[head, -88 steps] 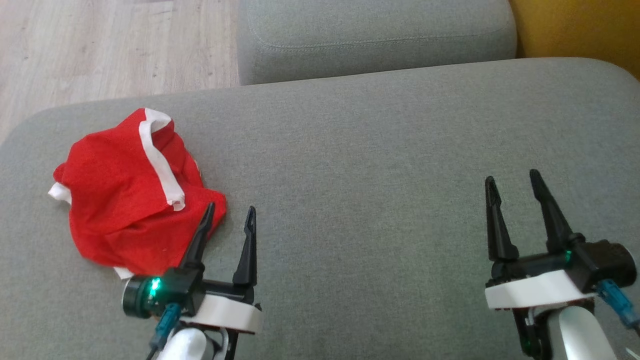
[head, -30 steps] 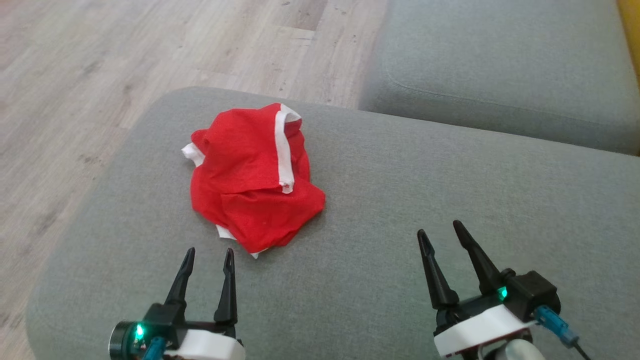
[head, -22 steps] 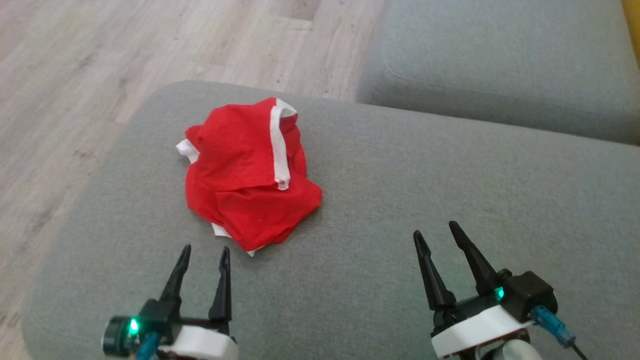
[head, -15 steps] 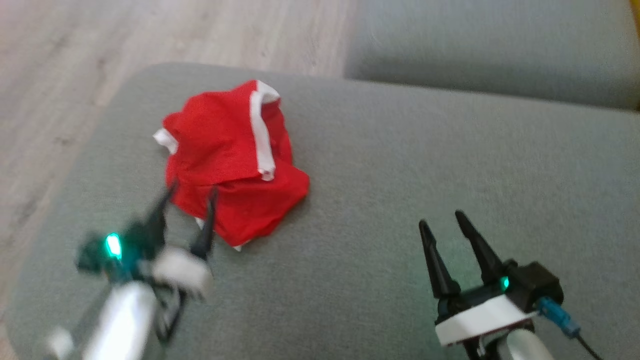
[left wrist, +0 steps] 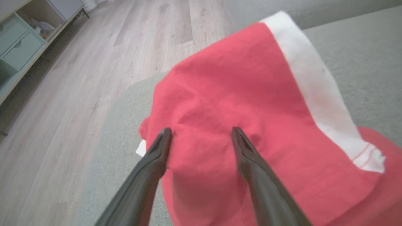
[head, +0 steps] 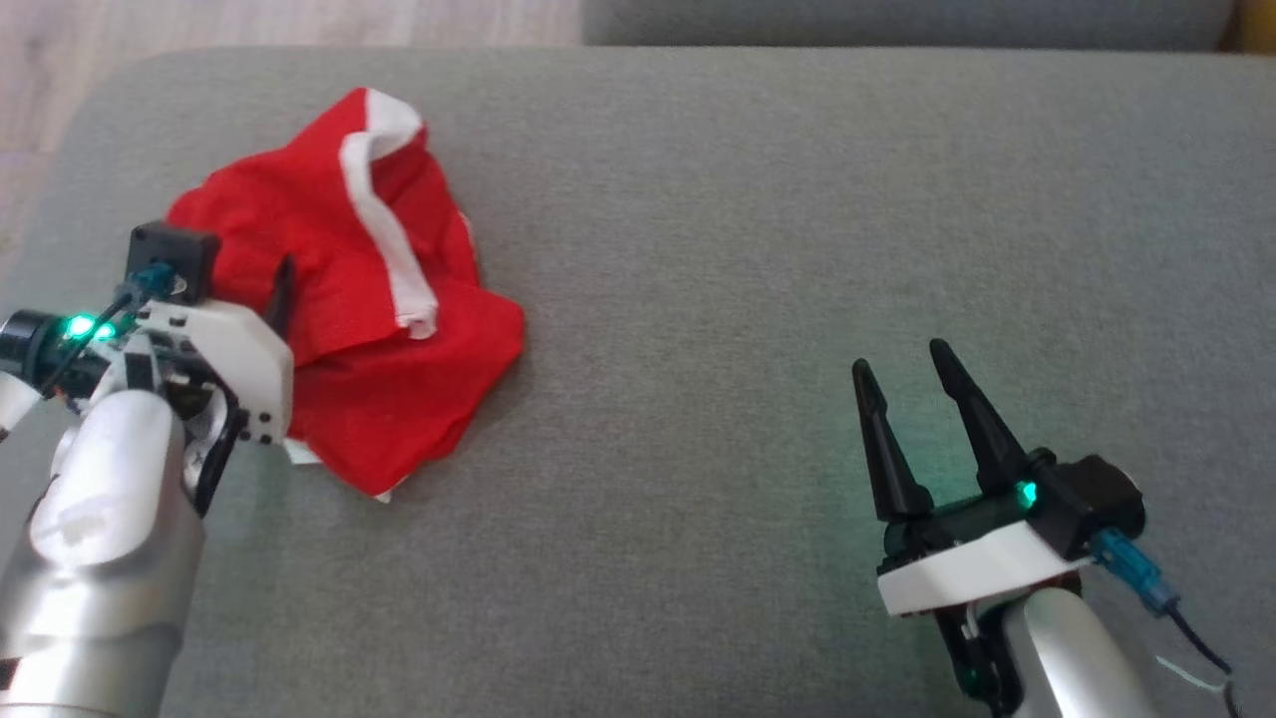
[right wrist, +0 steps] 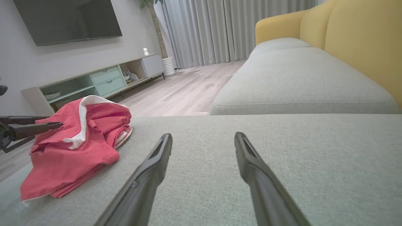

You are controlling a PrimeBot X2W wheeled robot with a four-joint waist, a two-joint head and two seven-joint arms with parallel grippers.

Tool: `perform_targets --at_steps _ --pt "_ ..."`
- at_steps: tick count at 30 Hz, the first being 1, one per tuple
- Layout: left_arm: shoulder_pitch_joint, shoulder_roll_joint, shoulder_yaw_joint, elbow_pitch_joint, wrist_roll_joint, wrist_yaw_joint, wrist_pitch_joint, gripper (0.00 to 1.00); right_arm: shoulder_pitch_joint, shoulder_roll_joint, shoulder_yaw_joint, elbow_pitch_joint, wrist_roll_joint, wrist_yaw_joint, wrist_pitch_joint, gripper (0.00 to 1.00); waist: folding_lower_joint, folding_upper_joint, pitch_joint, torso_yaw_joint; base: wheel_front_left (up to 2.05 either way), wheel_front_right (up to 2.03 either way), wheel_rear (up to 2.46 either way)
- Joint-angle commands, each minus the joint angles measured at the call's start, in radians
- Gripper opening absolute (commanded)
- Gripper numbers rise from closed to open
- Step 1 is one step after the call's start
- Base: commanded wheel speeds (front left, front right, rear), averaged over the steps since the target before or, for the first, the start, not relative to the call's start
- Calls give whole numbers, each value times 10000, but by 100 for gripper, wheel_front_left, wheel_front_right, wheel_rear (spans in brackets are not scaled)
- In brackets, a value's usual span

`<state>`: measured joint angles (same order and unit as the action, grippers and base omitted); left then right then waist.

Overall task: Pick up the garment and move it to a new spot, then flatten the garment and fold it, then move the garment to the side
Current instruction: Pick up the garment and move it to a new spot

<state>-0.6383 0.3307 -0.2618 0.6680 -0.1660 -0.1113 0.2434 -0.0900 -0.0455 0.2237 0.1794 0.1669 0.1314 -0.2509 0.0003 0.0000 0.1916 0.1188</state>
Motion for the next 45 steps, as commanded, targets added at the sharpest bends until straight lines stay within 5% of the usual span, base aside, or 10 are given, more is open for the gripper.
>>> perform_targets --at_steps 1,2,4,5,14,23,35,45 --pt "-630 504 357 -5 -2 117 62 100 -382 -47 223 -327 -13 -7 -109 100 -3 0 140 -203 0 0 0" --pt "-676 508 342 145 -27 104 69 100 -401 -47 213 -324 -6 -7 -109 100 -3 0 143 -234 0 0 0" --pt "-749 470 363 348 -89 130 -57 10 -419 -47 180 -309 11 -7 -109 100 -3 0 108 -283 0 0 0" --pt "-767 445 378 443 -116 167 -137 0 -408 -47 153 -297 21 -7 -109 100 -3 0 66 -294 0 0 0" --pt "-952 220 248 193 -448 -9 -1464 0 -308 -47 83 -193 68 -7 -109 100 -3 0 -409 -402 0 0 0" --pt "-798 94 420 -1837 -906 -44 -3115 0 40 -47 -90 -188 473 -7 -109 100 -3 0 -1376 -850 0 0 0" --pt "-380 -587 -108 -4779 -1547 -7 -1655 0 111 -47 -138 -270 670 -7 -109 100 -3 0 -1490 -1554 0 0 0" --pt "-312 -1343 -974 -5735 -1603 127 -1027 0 -330 -47 40 -654 817 -7 -109 100 -3 0 -846 -3266 0 0 0"
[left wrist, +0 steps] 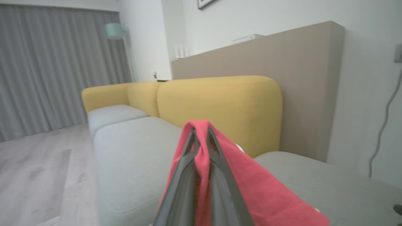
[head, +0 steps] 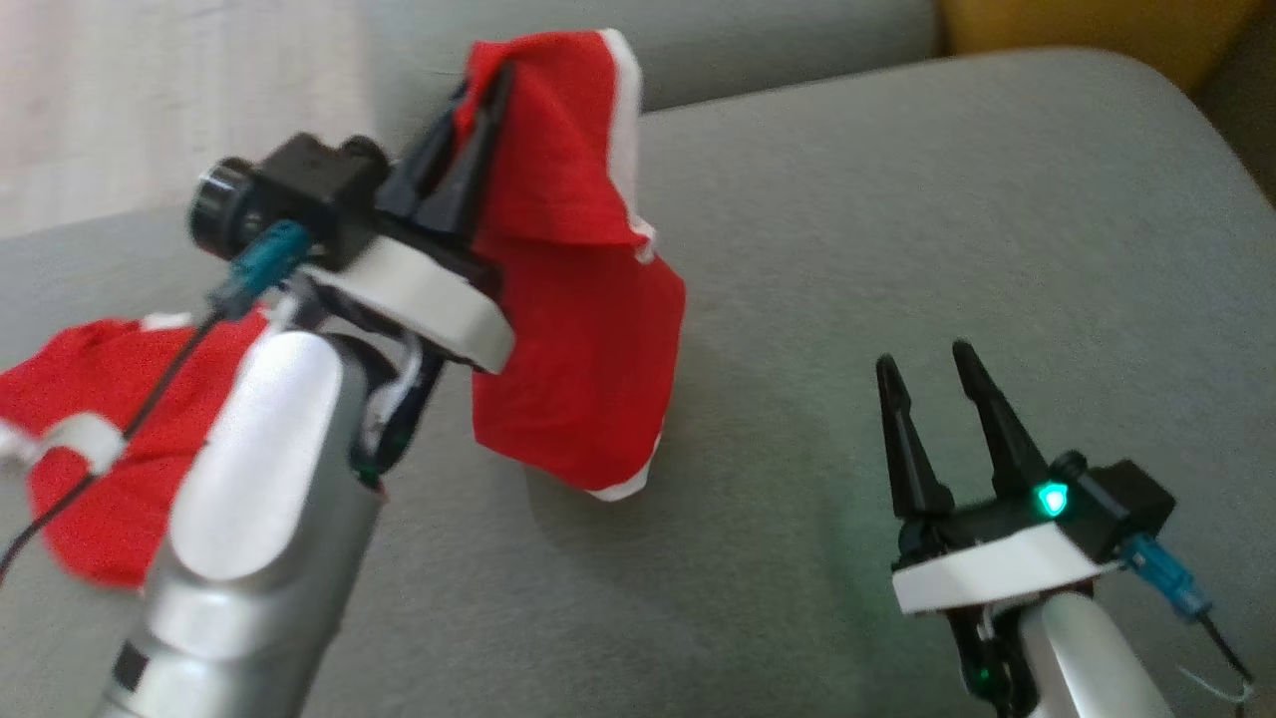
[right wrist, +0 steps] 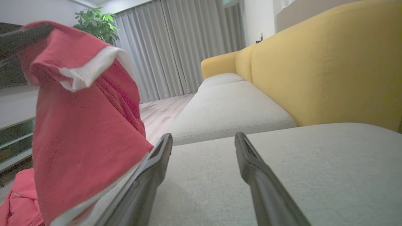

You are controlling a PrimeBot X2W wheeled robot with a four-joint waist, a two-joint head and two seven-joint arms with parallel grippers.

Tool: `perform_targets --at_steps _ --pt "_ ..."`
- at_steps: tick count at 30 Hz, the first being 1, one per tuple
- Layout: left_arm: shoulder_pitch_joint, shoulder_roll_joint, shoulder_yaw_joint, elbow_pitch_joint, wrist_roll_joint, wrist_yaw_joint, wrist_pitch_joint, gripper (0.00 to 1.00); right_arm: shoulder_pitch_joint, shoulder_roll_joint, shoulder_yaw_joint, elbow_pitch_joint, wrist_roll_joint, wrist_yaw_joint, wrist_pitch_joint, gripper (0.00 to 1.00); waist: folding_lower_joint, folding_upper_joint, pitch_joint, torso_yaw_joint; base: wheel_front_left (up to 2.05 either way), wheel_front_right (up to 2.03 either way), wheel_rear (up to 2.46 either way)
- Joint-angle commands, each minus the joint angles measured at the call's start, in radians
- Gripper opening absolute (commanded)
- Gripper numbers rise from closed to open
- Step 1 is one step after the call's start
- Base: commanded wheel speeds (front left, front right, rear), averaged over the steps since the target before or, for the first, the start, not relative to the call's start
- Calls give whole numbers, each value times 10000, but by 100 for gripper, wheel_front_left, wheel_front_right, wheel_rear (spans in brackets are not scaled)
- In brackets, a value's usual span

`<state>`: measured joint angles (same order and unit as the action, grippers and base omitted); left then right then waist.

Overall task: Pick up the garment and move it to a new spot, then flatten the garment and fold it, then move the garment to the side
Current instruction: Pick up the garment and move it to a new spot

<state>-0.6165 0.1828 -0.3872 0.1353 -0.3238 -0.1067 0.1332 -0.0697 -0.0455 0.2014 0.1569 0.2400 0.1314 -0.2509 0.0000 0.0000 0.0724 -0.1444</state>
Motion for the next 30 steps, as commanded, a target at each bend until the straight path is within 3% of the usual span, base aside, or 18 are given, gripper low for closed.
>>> perform_targets --at_steps 1,9,11,15,19,30 --pt "-572 88 204 -399 13 106 120 0 -594 -47 313 -492 126 -7 -109 100 0 0 439 -877 0 0 0" --pt "-1203 -298 -37 660 307 373 -138 0 -916 -47 591 -977 296 -7 -109 100 0 0 1124 -2284 0 0 0" --pt "-1567 -412 21 1171 381 444 -557 100 -950 -47 682 -1121 369 -7 -109 100 0 0 1270 -2515 0 0 0" --pt "-2230 -261 -317 2136 1038 415 -1257 100 -931 -47 725 -1263 412 -7 -109 100 0 0 1441 -2694 0 0 0" --pt "-2203 -169 -187 2663 915 404 -1762 100 -803 -47 539 -1267 364 -7 -109 100 0 0 1380 -2435 0 0 0" --pt "-129 923 660 2333 411 771 -2879 100 -516 -47 61 -1022 -222 -7 -109 100 0 0 670 -690 0 0 0"
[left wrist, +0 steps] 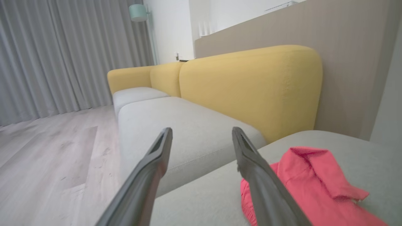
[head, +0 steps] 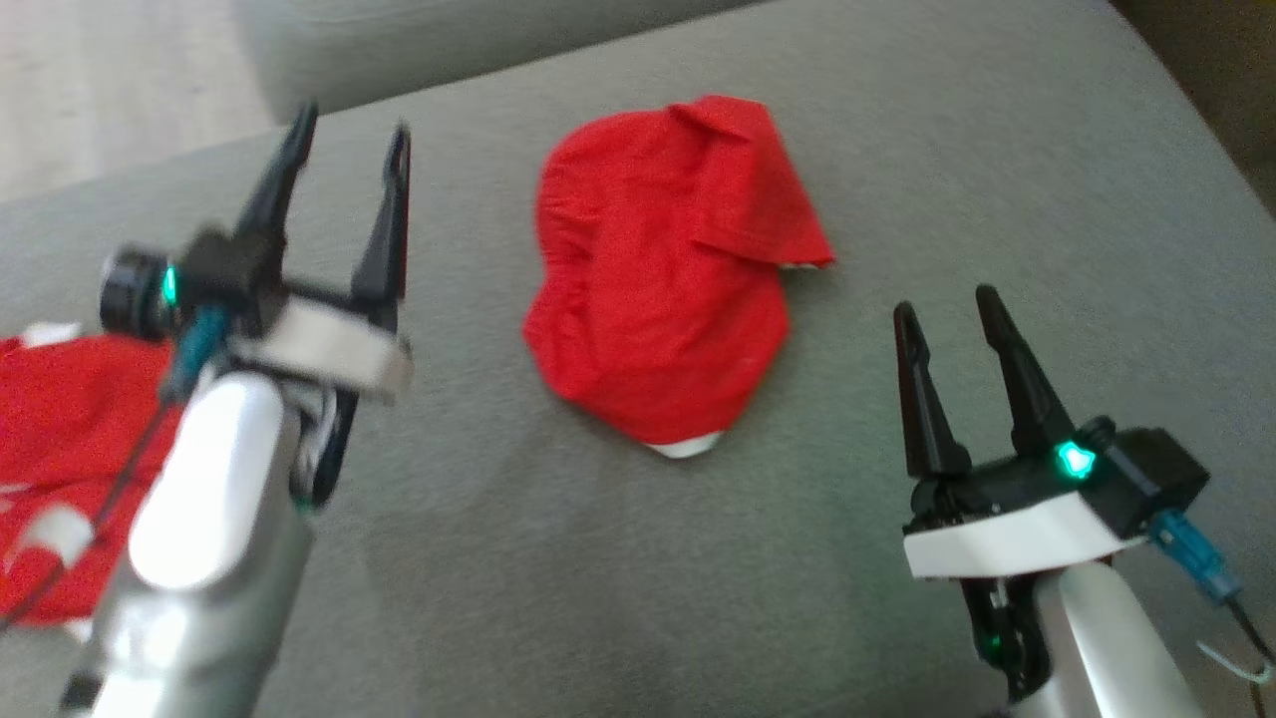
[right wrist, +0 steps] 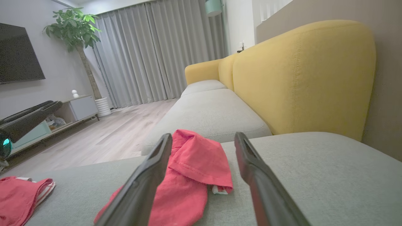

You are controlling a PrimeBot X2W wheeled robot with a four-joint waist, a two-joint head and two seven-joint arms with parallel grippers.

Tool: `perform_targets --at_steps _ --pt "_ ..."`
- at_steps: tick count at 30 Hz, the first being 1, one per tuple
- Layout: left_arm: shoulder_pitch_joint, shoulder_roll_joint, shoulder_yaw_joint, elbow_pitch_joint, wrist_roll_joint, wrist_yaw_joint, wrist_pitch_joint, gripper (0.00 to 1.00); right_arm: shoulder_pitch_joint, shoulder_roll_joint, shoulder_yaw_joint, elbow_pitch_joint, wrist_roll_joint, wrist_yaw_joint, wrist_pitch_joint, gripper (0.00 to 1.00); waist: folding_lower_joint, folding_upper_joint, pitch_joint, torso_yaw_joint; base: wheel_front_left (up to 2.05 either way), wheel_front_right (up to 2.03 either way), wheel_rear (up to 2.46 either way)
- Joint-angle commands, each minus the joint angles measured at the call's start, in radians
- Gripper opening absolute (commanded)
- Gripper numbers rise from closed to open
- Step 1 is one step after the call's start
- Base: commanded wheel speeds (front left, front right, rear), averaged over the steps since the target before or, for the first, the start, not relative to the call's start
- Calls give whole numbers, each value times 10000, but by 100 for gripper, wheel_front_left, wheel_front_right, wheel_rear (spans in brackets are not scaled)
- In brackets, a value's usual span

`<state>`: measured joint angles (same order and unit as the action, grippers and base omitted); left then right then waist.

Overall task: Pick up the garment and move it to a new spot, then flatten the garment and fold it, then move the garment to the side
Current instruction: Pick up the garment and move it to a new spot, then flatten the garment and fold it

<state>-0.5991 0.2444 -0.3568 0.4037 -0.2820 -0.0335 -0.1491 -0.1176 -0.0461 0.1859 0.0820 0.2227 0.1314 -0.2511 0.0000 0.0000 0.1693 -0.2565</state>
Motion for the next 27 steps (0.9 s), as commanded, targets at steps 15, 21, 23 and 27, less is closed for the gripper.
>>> perform_targets --at_steps 15,21,23,27 --pt "4192 -461 130 -1513 -437 1210 -931 100 697 -41 -177 273 -653 -7 -107 100 0 0 -1107 2216 0 0 0" --pt "4521 -725 160 -1685 -507 1350 -1043 100 739 -41 -287 292 -688 -7 -107 100 0 0 -1088 2466 0 0 0" --pt "4438 -724 91 -1742 -408 1332 -1060 100 718 -41 -317 299 -722 -7 -107 100 0 0 -1049 2576 0 0 0" --pt "4250 -739 31 -1748 -349 1290 -1076 100 650 -41 -427 360 -830 -7 -107 100 0 0 -940 2774 0 0 0"
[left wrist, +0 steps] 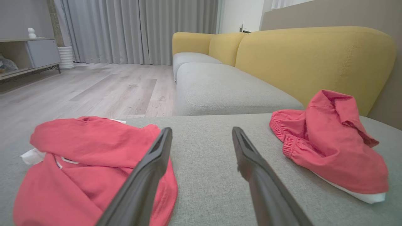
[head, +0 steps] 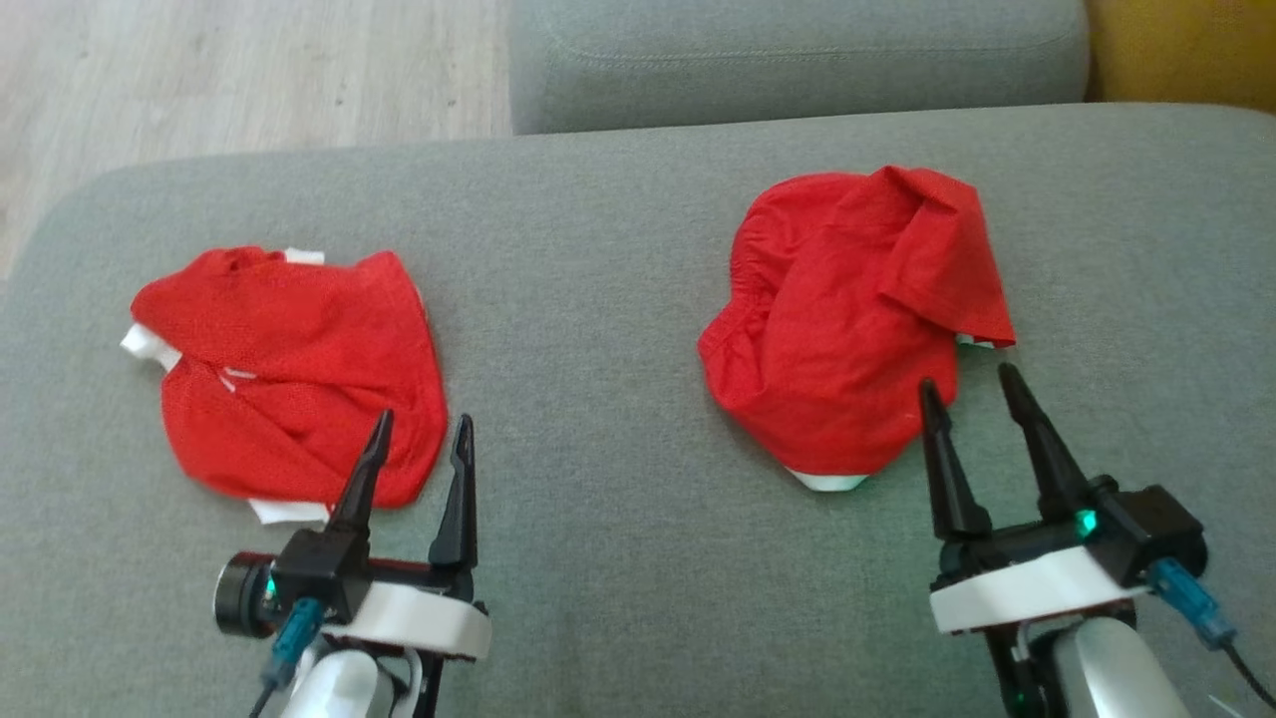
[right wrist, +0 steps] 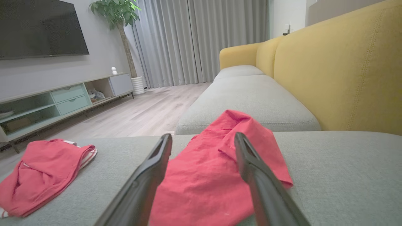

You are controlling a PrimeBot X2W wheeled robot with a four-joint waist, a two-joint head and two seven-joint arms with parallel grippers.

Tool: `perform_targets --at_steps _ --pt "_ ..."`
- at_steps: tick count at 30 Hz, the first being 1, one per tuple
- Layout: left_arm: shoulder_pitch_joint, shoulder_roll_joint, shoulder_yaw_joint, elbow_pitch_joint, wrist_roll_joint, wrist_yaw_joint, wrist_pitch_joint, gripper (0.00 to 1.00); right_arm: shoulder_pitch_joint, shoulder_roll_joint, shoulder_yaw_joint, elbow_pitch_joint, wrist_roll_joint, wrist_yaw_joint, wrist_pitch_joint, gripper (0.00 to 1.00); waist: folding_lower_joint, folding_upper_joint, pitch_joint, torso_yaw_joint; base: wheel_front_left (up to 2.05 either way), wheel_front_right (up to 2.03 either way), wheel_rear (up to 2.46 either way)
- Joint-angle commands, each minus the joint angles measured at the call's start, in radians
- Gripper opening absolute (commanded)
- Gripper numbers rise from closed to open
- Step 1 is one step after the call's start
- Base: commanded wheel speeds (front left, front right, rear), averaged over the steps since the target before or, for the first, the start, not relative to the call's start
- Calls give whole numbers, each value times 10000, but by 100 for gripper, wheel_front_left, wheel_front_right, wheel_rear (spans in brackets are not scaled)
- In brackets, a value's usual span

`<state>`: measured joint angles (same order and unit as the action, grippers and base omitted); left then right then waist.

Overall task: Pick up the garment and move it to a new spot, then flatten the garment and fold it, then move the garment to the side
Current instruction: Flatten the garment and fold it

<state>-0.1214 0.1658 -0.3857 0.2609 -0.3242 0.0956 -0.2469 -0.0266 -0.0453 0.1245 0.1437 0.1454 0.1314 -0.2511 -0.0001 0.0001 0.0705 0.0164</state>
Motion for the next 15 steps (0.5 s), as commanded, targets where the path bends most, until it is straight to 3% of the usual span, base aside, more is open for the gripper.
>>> perform_targets --at_steps 1,7,15 --pt "-550 39 324 -319 71 3 -101 100 -275 -49 93 -198 -71 -7 -107 100 1 -1 88 87 0 0 0" --pt "-623 -21 268 -275 78 -33 -119 100 -699 -49 -466 948 -187 -7 -103 100 1 -1 450 301 0 0 0" --pt "-1055 -150 93 -108 163 -153 -133 100 -2387 -49 -1326 3974 328 -7 753 100 1 -1 1074 727 0 0 0"
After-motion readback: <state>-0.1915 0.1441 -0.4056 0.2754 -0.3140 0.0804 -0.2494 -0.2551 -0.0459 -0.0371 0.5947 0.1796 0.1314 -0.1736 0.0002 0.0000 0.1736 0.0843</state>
